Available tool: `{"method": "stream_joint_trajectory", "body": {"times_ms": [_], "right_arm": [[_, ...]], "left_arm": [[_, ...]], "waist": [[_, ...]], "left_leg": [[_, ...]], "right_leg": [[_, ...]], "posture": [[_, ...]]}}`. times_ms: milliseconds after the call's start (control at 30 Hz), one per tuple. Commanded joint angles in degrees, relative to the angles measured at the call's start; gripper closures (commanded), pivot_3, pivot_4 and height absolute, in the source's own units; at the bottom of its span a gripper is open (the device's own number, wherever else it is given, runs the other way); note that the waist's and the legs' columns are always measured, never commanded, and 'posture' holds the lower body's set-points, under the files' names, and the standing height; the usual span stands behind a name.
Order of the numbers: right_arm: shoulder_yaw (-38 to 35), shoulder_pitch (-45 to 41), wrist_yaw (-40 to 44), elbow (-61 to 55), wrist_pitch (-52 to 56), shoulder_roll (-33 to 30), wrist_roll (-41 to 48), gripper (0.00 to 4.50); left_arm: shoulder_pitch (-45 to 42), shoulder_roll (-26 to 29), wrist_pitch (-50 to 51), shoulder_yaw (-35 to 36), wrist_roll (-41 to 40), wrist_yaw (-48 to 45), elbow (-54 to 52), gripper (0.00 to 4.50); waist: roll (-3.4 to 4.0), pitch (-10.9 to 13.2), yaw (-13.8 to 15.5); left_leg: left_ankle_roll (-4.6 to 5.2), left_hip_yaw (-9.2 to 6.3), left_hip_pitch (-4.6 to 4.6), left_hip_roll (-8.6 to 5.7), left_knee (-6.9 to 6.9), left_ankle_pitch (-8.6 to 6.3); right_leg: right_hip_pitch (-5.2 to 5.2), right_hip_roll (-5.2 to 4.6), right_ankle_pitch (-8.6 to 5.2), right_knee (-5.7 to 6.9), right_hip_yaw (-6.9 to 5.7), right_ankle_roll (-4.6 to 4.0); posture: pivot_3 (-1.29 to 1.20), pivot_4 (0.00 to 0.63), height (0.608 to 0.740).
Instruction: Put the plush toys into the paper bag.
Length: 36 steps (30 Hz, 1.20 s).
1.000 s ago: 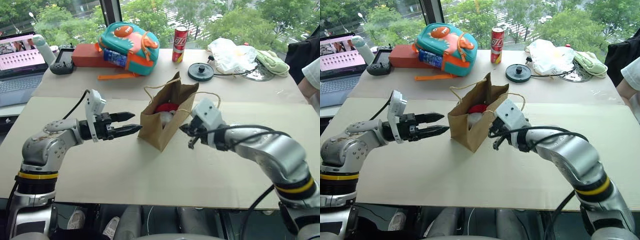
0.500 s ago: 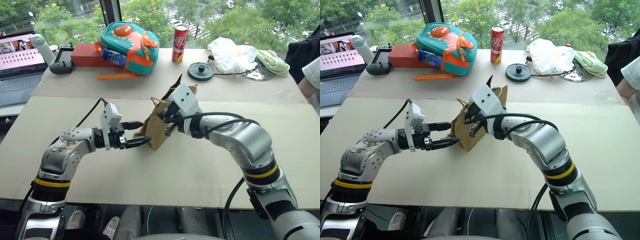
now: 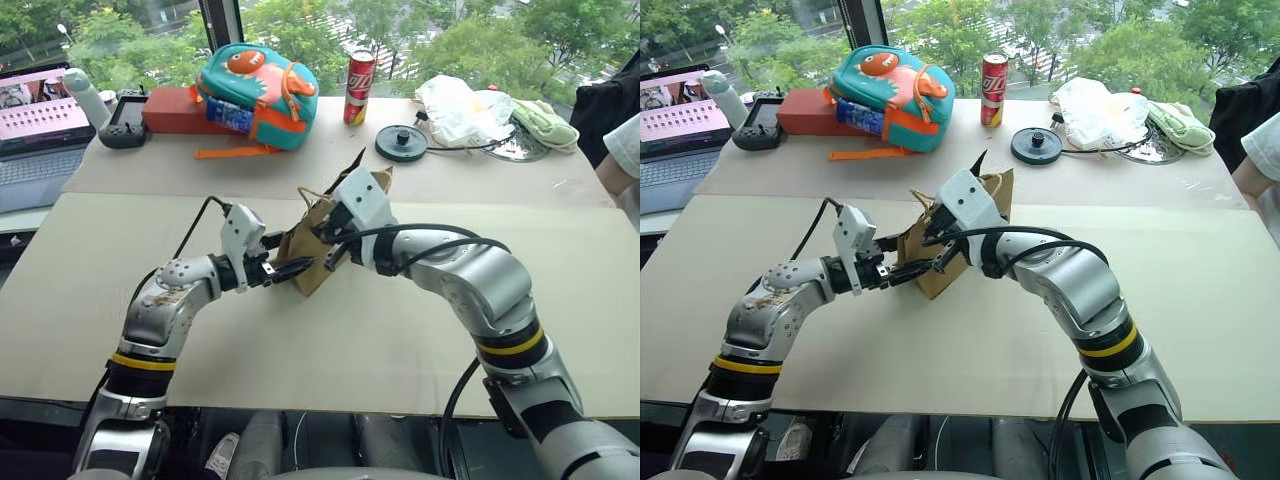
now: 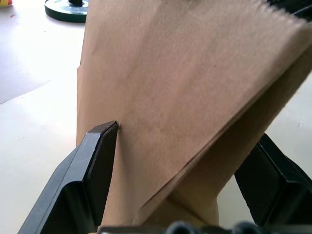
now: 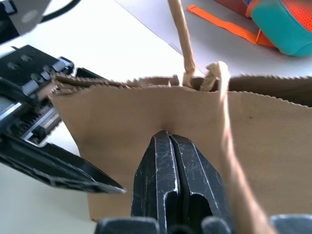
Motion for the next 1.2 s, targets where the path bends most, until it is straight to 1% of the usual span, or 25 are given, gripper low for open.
{"method": "stream_joint_trajectory", "body": {"times_ms": [33,167,300,333,367,467,533,833,900,1067,1133,1200], "right_arm": [[-1.25,-1.14,0.26,-1.93,0.75,0.77,-0.41,4.48],[-1.52,-1.16,0.35,-1.99,1.08,1.24,-0.79,4.48],[-1.67,-1.24,0.45,-2.09,1.23,1.47,-1.11,4.5],[-1.72,-1.25,0.46,-2.1,1.28,1.54,-1.21,4.5],[-1.75,-1.25,0.48,-2.11,1.31,1.6,-1.28,4.5],[-1.8,-1.2,0.54,-2.21,1.45,1.6,-1.46,4.5],[-1.83,-1.18,0.52,-2.26,1.53,1.56,-1.57,4.5],[-2.42,-1.34,0.45,-3.14,2.29,1.55,-1.29,4.5],[-3.55,-0.74,0.94,-5.23,2.94,1.18,-0.16,4.5],[-7.88,4.72,6.05,-16.54,4.23,-5.39,4.65,4.5],[-10.4,6.69,8.08,-19.86,4.39,-8.31,6.49,4.5],[-14.7,8.7,10.21,-22.66,3.77,-10.29,9.33,4.5]], "left_arm": [[-0.73,-0.42,-0.03,-0.08,0.68,1.02,-0.71,0.84],[-0.75,-0.55,0.04,-0.37,0.96,1.05,-0.39,0.84],[-0.67,-0.49,-0.32,-1.0,1.99,1.03,0.08,1.89],[-0.64,-0.52,-0.38,-1.07,2.18,0.95,0.12,2.38],[-0.62,-0.56,-0.41,-1.1,2.31,0.89,0.14,2.59],[-0.69,-0.68,-0.35,-1.12,2.33,0.72,0.18,3.8],[-0.76,-0.7,-0.29,-1.17,2.34,0.65,0.22,4.44],[-1.75,-1.19,0.01,-1.33,3.11,1.5,1.01,4.44],[-2.34,-1.67,-0.12,-0.95,3.13,2.02,1.86,4.44],[-4.16,-3.01,0.01,0.62,2.0,2.36,3.74,4.44],[-4.5,-3.29,0.21,1.15,1.61,2.39,4.16,4.44],[-4.58,-3.24,-0.02,1.21,1.73,2.07,4.4,4.44]], "waist": [[0.0,0.0,-0.08],[0.0,0.0,-0.05],[0.0,0.0,-0.02],[0.0,0.0,-0.02],[0.0,0.0,-0.02],[0.0,0.0,-0.02],[0.0,0.0,-0.03],[0.0,0.0,0.0],[0.0,0.0,0.01],[0.0,0.0,0.45],[0.0,0.0,0.37],[0.0,0.0,0.3]], "left_leg": [[0.0,0.0,0.01,0.0,0.0,0.0],[0.0,0.0,0.01,0.0,-0.01,0.0],[0.0,0.0,0.01,-0.01,0.0,0.0],[0.0,0.0,0.01,-0.01,0.0,0.0],[0.0,0.0,0.01,-0.01,0.0,0.0],[0.0,0.0,0.01,-0.01,0.0,0.0],[0.0,0.0,0.01,-0.01,0.0,0.0],[0.0,0.0,0.01,-0.01,0.0,0.0],[0.0,-0.01,0.01,-0.01,0.0,0.0],[0.0,-0.14,-0.05,-0.05,0.04,0.0],[0.01,-0.12,-0.04,-0.06,0.04,-0.01],[0.01,-0.13,-0.04,-0.05,0.04,-0.01]], "right_leg": [[0.0,0.0,0.0,0.0,0.0,0.0],[0.0,0.0,0.0,0.01,0.0,0.0],[0.01,0.0,0.0,0.01,-0.01,0.0],[0.01,0.0,0.0,0.0,-0.01,0.0],[0.01,0.0,0.0,0.0,-0.01,0.0],[0.01,0.0,0.0,0.0,-0.01,0.0],[0.01,0.0,0.0,0.0,-0.01,0.0],[0.01,-0.01,0.0,0.0,-0.02,0.0],[0.02,0.0,0.0,0.0,-0.02,0.0],[0.1,-0.03,0.0,-0.06,-0.13,0.0],[0.12,-0.05,0.0,-0.09,-0.13,0.01],[0.12,-0.04,0.0,-0.09,-0.14,0.01]], "posture": [[0.0,0.15,0.739],[0.0,0.15,0.739],[0.0,0.15,0.739],[0.0,0.15,0.739],[0.0,0.15,0.739],[0.0,0.15,0.739],[0.0,0.15,0.739],[0.0,0.15,0.739],[0.0,0.15,0.739],[0.0,0.15,0.739],[0.0,0.15,0.739],[0.0,0.15,0.739]]}}
